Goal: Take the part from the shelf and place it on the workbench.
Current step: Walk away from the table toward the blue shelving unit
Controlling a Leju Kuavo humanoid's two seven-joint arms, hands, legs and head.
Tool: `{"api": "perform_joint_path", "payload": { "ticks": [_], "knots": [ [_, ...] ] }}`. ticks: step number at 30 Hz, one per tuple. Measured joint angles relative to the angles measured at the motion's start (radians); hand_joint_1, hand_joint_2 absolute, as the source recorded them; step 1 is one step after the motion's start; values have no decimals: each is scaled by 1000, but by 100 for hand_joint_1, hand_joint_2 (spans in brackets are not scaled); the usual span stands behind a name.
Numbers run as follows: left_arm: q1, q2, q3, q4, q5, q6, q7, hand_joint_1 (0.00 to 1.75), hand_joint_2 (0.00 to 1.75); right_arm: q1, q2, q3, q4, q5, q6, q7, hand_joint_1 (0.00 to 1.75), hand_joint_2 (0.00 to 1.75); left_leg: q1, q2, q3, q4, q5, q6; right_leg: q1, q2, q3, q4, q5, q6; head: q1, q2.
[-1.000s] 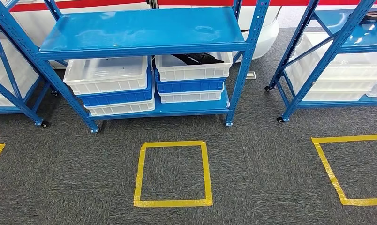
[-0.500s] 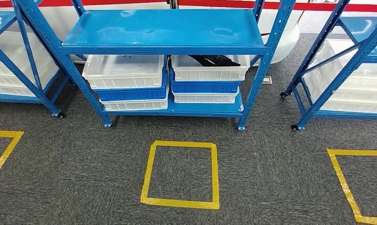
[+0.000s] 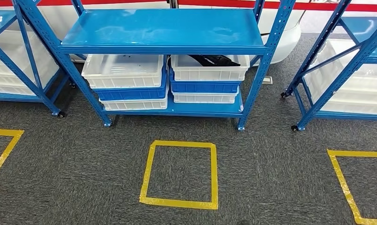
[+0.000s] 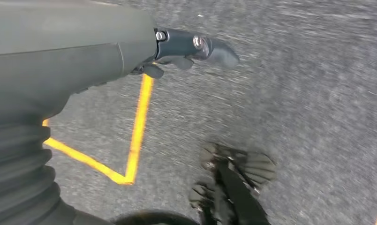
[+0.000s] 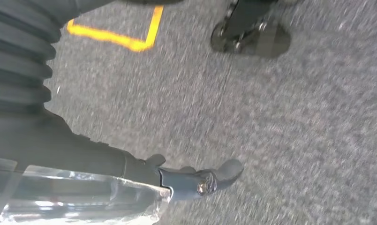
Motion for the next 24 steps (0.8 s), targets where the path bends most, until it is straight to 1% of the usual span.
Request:
{"api": "perform_joint_path", "payload": {
  "ticks": [1,2,3,4,5,6,7,8,9,10,11,12,13,14,15,17,18,19,20,21,22,23,24],
  "knots": [
    [7,4,-8,-1,8,-10,11,0,0,3,-1,0,-8,-15,8,-1,0,0,-2,-2,2,-7,3,5,0,-2,2,-4,1,5,-2,0],
    [13,7,-17,-4,15,-20,23,0,0,9,-2,1,-15,-30,16,-1,0,0,0,-2,7,-19,9,9,2,-4,2,-3,0,10,-1,0],
    [18,10,-27,-10,22,-31,34,0,0,17,-6,2,-19,-46,24,-2,0,0,2,-3,13,-31,16,13,4,-3,-4,10,-10,11,0,0],
    [19,12,-37,-22,30,-43,48,0,0,27,-9,3,-23,-64,34,-2,0,0,5,-3,18,-44,24,17,6,0,-21,45,-29,8,1,0],
    [18,13,-50,-38,39,-57,62,0,0,41,-13,5,-24,-83,45,-3,0,0,7,-3,20,-52,29,18,6,3,-50,104,-58,2,3,0],
    [15,14,-61,-57,48,-70,76,0,0,59,-18,6,-23,-103,55,-4,0,0,5,-4,19,-53,30,20,4,7,-85,174,-89,-2,3,0],
    [10,15,-72,-78,58,-83,90,0,0,78,-20,7,-20,-122,66,-4,0,0,4,-6,17,-52,31,21,2,9,-117,240,-113,-3,5,0],
    [3,16,-83,-101,66,-94,102,0,0,101,-23,8,-14,-139,75,-4,0,0,4,-9,16,-51,31,21,0,10,-136,277,-122,2,5,0],
    [-4,17,-92,-124,73,-103,112,0,0,123,-26,8,-6,-153,83,-4,0,0,4,-12,16,-50,30,20,-3,11,-136,275,-115,12,5,0],
    [-13,17,-100,-147,78,-111,121,0,0,145,-28,8,3,-166,89,-4,0,0,4,-14,15,-47,29,18,-6,11,-115,231,-94,24,6,0],
    [-23,18,-108,-171,83,-119,130,0,0,166,-32,9,13,-177,95,-5,0,0,4,-16,15,-42,27,14,-10,11,-79,158,-66,35,6,0],
    [-31,19,-117,-195,89,-127,138,0,0,183,-34,11,21,-188,101,-5,0,0,3,-17,12,-34,22,8,-11,10,-45,89,-41,41,6,0],
    [-38,21,-125,-217,94,-134,147,0,0,198,-36,14,28,-200,107,-6,0,0,1,-18,10,-26,14,0,-12,10,-17,36,-24,41,5,0],
    [-42,25,-135,-237,102,-144,157,0,0,211,-38,17,33,-214,115,-7,0,0,-1,-17,9,-20,7,-6,-13,10,-1,9,-14,35,4,0],
    [-43,28,-145,-251,109,-154,168,0,0,221,-40,20,35,-228,123,-8,0,0,-2,-16,8,-17,3,-12,-10,10,2,5,-10,26,2,0],
    [-33,34,-163,-262,125,-175,193,0,0,230,-43,23,26,-260,140,-11,0,0,4,-14,9,-12,0,-21,-14,11,5,3,-4,11,1,0],
    [-22,36,-170,-261,131,-183,204,0,0,228,-44,24,14,-273,147,-13,0,0,8,-13,4,3,-10,-27,-16,11,5,2,-1,4,0,0],
    [-7,37,-177,-256,137,-191,214,0,0,222,-45,24,-1,-284,153,-15,0,0,11,-12,-8,34,-32,-33,-19,11,5,0,1,-2,-2,0],
    [11,38,-182,-247,141,-197,221,0,0,212,-46,25,-19,-293,158,-16,0,0,14,-12,-31,85,-66,-40,-20,12,5,-1,1,-5,-4,0],
    [31,38,-187,-236,144,-201,227,0,0,200,-47,25,-37,-299,162,-17,0,0,16,-13,-63,152,-105,-47,-19,12,4,-1,1,-7,-5,0],
    [50,39,-190,-222,147,-205,231,0,0,187,-47,25,-55,-304,165,-17,0,0,19,-13,-96,218,-136,-52,-18,11,3,0,1,-8,-6,0],
    [70,39,-194,-206,149,-207,234,0,0,173,-47,26,-75,-308,167,-17,0,0,21,-12,-121,263,-150,-55,-16,10,2,0,0,-8,-5,0],
    [90,40,-197,-190,151,-208,236,0,0,158,-47,26,-95,-310,168,-17,0,0,23,-12,-128,274,-144,-55,-16,9,2,0,0,-8,-6,0]
  ]
}}
